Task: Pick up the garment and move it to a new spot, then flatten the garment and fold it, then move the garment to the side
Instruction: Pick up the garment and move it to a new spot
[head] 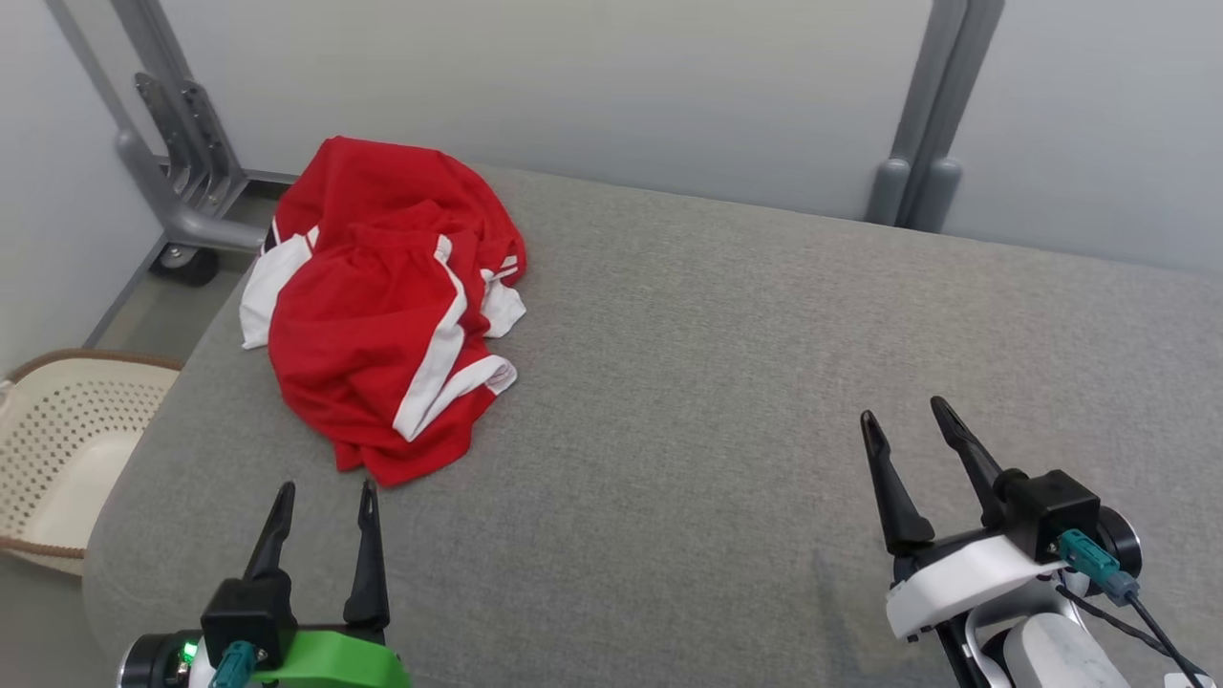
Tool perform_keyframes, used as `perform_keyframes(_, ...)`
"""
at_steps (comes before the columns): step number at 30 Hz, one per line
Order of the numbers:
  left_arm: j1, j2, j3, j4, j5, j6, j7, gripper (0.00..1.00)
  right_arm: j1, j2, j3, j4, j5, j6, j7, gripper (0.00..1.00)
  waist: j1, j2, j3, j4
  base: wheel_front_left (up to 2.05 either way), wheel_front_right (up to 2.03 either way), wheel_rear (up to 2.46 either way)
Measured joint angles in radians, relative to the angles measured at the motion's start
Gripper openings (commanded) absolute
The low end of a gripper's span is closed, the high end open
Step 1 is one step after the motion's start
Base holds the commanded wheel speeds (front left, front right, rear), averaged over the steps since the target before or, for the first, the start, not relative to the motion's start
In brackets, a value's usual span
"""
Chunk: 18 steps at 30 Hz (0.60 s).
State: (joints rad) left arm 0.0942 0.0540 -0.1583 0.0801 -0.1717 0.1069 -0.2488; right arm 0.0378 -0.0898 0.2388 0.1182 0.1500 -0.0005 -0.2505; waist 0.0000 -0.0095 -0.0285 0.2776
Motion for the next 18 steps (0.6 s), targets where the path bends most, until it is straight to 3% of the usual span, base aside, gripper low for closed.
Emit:
perform_keyframes(3,0.0,0.0,-0.017,0.007,0.0,0.0,0.0,1.0,0.0,0.002,-0.018,-0.002,0.0,-0.01,0.0,1.0,0.0,0.0,-0.003,0.04,0.0,0.0,0.0)
perform_keyframes(9,0.0,-0.002,0.017,0.008,-0.009,0.0,0.0,1.0,-0.007,0.013,0.02,0.002,0.0,0.002,-0.001,1.0,0.0001,0.0,-0.007,0.101,0.0,0.0,0.0)
perform_keyframes(18,-0.003,-0.002,0.028,0.014,-0.02,-0.001,-0.002,1.0,-0.01,0.016,0.022,0.011,-0.004,0.007,-0.001,1.0,0.0,0.0,-0.001,0.069,0.0,0.0,0.0)
